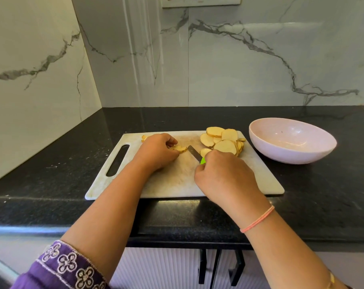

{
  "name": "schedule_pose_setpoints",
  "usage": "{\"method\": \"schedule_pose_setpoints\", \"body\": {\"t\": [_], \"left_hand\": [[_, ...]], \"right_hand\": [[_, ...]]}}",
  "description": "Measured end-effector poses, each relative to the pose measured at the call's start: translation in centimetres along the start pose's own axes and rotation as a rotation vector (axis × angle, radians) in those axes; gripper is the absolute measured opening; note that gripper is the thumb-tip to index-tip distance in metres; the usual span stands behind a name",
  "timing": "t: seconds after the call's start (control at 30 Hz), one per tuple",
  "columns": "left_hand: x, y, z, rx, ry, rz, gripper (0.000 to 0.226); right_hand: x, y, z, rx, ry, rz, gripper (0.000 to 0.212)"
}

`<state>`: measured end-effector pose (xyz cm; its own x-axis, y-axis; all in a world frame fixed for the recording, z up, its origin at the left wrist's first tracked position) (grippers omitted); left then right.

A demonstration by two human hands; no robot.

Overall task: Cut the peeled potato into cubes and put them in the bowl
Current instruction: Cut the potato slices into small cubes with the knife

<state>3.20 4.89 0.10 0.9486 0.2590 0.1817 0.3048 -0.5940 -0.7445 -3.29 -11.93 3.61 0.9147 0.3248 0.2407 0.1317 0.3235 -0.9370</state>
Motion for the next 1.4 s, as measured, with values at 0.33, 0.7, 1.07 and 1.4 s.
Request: {"method": "schedule_pose_setpoints", "body": {"t": [0.33,0.7,1.07,1.4], "left_hand": [[-0.2,0.0,-0.4,-0.03,0.034,-0.014,0.032],[0.0,-0.8,0.2,-0.008,0.025,0.002,0.033],[0.2,-0.7,-0.1,-0.095,-0.023,-0.007,0.025],[0.1,-0.6,0.2,-0.087,-0.068,-0.012,0.027]], "right_hand": [[-0.2,0.3,0.5,0.006,-0.028,0.001,0.031],[1.2,0.5,0.4,-0.002,-0.006,0.021,0.021],[1.5,1.0,0.1,0.0,-0.021,0.013,0.015],[1.8,0.7,1.3,-0.049,-0.071,-0.011,0.015]]}}
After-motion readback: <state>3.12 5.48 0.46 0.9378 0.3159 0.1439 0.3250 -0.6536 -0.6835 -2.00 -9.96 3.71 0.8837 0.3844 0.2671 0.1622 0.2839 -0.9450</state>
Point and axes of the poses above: each hand's wrist, its own x-axis towards the middle knuckle, its own y-axis out of the palm, z = x × y, the point moved 5 cm from there along x, towards the middle knuckle, and after that the axes turned 6 degrees about -x, right-handed, at the moved point
